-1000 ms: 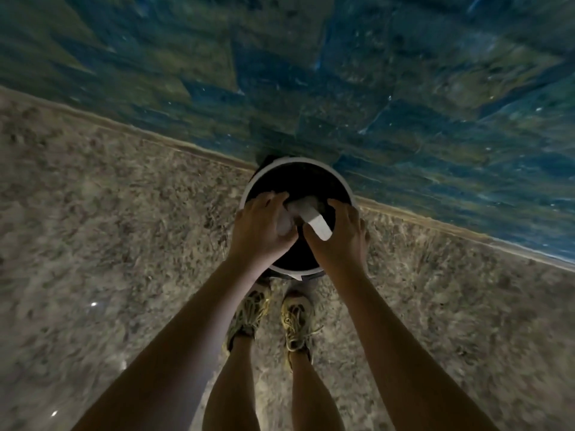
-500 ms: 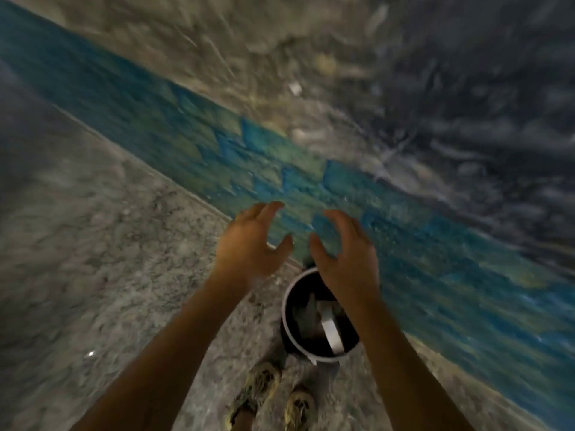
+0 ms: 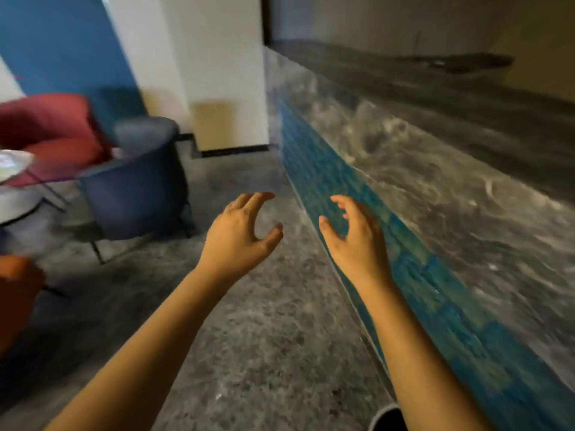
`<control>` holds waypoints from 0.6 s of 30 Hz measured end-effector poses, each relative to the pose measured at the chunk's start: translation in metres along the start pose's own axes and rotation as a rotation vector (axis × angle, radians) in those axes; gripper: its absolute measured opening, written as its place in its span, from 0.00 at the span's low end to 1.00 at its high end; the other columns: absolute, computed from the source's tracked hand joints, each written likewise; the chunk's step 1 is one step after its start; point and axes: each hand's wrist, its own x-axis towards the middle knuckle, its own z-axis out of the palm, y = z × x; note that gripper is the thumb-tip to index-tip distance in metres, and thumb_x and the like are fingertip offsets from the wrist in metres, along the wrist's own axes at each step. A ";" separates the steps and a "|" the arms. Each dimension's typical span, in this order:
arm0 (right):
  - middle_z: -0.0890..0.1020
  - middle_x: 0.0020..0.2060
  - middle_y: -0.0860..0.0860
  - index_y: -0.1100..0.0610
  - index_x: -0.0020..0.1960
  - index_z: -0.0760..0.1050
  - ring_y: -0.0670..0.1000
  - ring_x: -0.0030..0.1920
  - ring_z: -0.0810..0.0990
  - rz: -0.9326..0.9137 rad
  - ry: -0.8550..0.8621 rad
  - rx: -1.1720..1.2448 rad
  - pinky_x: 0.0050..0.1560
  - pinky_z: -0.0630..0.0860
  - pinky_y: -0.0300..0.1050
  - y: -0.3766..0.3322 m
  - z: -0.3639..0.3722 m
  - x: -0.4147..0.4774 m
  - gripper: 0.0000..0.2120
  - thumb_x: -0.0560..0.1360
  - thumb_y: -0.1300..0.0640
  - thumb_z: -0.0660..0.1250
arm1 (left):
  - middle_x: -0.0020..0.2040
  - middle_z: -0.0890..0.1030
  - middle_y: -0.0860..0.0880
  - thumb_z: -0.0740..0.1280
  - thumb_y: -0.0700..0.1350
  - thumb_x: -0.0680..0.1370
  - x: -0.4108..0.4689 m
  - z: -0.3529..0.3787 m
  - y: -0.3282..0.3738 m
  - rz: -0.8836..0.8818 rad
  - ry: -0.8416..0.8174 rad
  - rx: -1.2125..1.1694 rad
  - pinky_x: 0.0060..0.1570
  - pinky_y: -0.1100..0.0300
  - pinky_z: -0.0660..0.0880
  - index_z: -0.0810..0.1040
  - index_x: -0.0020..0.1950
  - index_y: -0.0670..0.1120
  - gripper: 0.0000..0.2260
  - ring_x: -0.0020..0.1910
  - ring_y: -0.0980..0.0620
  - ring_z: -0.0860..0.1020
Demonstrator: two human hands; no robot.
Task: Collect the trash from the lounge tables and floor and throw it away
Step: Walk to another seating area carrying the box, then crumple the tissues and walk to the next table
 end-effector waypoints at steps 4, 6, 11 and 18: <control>0.80 0.53 0.58 0.60 0.59 0.75 0.60 0.53 0.78 -0.171 -0.061 0.083 0.53 0.74 0.56 -0.100 0.038 -0.004 0.17 0.72 0.56 0.69 | 0.62 0.74 0.46 0.67 0.53 0.73 -0.033 -0.107 -0.043 -0.095 0.105 0.112 0.53 0.49 0.74 0.69 0.67 0.50 0.24 0.57 0.46 0.75; 0.79 0.53 0.57 0.59 0.60 0.74 0.59 0.54 0.77 -0.240 -0.112 0.124 0.52 0.74 0.56 -0.153 0.058 -0.016 0.17 0.72 0.55 0.69 | 0.61 0.75 0.46 0.68 0.52 0.72 -0.062 -0.162 -0.065 -0.158 0.163 0.149 0.53 0.49 0.75 0.70 0.66 0.49 0.23 0.57 0.45 0.75; 0.79 0.53 0.57 0.60 0.60 0.74 0.58 0.53 0.78 -0.381 -0.228 0.265 0.51 0.75 0.52 -0.286 0.111 -0.081 0.17 0.73 0.58 0.68 | 0.60 0.76 0.47 0.68 0.53 0.72 -0.176 -0.295 -0.116 -0.322 0.259 0.300 0.50 0.56 0.72 0.71 0.65 0.50 0.22 0.54 0.46 0.77; 0.79 0.54 0.57 0.60 0.59 0.75 0.57 0.55 0.78 -0.593 -0.422 0.483 0.54 0.74 0.53 -0.478 0.185 -0.215 0.16 0.73 0.58 0.68 | 0.59 0.76 0.49 0.67 0.55 0.71 -0.370 -0.454 -0.153 -0.622 0.424 0.491 0.49 0.54 0.73 0.73 0.62 0.51 0.21 0.56 0.48 0.76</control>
